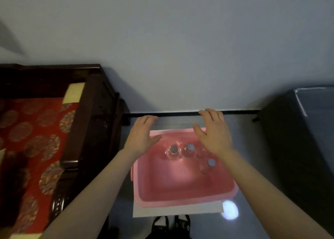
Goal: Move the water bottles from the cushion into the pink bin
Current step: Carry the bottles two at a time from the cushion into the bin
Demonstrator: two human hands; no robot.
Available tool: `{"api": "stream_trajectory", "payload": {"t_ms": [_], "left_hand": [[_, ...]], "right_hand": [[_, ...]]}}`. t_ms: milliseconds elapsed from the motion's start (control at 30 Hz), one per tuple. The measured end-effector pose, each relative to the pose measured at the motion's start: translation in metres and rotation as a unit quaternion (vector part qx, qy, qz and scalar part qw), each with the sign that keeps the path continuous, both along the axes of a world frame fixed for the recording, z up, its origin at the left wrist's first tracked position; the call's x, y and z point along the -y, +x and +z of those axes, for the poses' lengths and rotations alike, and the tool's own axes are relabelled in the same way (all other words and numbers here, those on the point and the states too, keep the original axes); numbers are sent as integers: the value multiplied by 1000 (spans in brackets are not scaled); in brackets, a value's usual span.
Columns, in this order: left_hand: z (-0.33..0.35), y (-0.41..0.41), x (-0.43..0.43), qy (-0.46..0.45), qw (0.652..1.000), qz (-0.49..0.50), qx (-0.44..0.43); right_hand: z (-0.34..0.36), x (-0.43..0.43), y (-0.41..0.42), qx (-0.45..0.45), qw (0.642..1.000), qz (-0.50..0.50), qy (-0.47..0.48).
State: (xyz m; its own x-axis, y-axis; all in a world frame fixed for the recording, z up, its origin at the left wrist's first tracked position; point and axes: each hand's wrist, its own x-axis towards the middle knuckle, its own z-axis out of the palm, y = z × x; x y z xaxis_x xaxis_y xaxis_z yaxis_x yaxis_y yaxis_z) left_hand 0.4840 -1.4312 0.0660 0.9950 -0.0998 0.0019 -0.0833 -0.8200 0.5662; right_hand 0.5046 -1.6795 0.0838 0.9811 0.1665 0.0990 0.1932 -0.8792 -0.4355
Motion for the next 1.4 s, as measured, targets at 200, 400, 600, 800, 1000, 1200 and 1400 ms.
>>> {"api": "stream_trajectory", "payload": {"t_ms": [200, 400, 600, 800, 1000, 1200, 1400], "left_hand": [[66, -73, -86, 48, 984, 162, 64], [113, -200, -171, 12, 930, 351, 105], [131, -349, -229, -22, 856, 504, 111], [142, -527, -277, -42, 774, 620, 120], [143, -670, -324, -69, 698, 694, 165], [143, -753, -382, -84, 660, 722, 189], [131, -806, -465, -46, 672, 723, 156]], "right_hand": [[56, -73, 2, 41, 991, 128, 10], [99, -177, -48, 54, 962, 262, 47], [118, -274, -127, 41, 930, 358, 73], [119, -375, -255, 34, 894, 441, 74], [106, -473, -364, 12, 867, 495, 65], [102, -562, -445, -13, 828, 555, 73], [99, -665, -491, -4, 812, 581, 62]]}}
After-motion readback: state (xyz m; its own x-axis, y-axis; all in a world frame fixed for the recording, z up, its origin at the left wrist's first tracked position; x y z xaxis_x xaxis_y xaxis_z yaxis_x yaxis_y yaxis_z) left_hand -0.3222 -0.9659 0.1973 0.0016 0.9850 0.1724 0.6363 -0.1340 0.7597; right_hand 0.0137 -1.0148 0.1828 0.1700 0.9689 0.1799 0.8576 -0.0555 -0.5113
